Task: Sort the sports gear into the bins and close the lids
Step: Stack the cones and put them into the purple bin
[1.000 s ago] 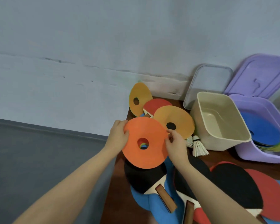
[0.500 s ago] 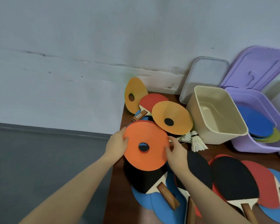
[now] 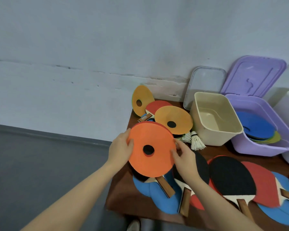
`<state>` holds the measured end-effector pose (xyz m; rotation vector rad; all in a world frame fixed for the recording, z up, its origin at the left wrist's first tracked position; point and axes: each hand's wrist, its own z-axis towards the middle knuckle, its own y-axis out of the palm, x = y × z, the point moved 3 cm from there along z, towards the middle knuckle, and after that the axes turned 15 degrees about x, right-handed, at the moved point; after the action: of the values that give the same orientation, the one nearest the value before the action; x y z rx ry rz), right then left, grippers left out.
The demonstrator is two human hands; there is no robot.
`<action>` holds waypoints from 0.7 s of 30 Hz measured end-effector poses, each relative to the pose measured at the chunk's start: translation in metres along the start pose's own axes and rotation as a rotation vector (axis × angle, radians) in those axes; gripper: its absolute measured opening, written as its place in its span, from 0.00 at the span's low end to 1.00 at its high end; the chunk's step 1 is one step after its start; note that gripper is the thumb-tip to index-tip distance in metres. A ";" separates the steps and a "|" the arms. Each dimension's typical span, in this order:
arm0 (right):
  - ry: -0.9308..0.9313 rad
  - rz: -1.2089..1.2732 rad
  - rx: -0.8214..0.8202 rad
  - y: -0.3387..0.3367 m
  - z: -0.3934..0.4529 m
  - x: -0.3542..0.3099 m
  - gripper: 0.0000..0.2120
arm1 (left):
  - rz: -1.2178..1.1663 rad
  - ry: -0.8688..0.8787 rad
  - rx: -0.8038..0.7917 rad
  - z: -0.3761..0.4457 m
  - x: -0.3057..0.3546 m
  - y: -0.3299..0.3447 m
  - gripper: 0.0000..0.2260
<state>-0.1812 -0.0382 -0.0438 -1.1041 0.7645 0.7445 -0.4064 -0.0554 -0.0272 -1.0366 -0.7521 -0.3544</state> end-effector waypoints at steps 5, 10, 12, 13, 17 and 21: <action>-0.068 0.037 0.092 -0.046 0.007 -0.007 0.18 | -0.074 0.079 0.062 -0.013 0.048 0.002 0.15; -0.104 0.064 0.195 -0.083 0.034 -0.002 0.17 | -0.195 0.093 0.090 -0.009 0.090 0.019 0.19; -0.109 0.060 0.229 -0.097 0.050 0.003 0.18 | -0.209 0.097 0.094 -0.001 0.104 0.031 0.19; -0.109 0.058 0.248 -0.104 0.059 0.006 0.18 | -0.215 0.111 0.096 0.003 0.112 0.038 0.20; -0.138 0.053 0.308 -0.129 0.098 0.019 0.18 | -0.246 0.162 0.101 0.027 0.148 0.073 0.20; -0.078 -0.025 0.326 -0.151 0.145 0.043 0.17 | -0.235 0.208 0.088 0.059 0.178 0.117 0.20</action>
<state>-0.0099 0.0646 0.0318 -0.7847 0.7735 0.6124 -0.2344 0.0665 0.0411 -0.8153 -0.6957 -0.6162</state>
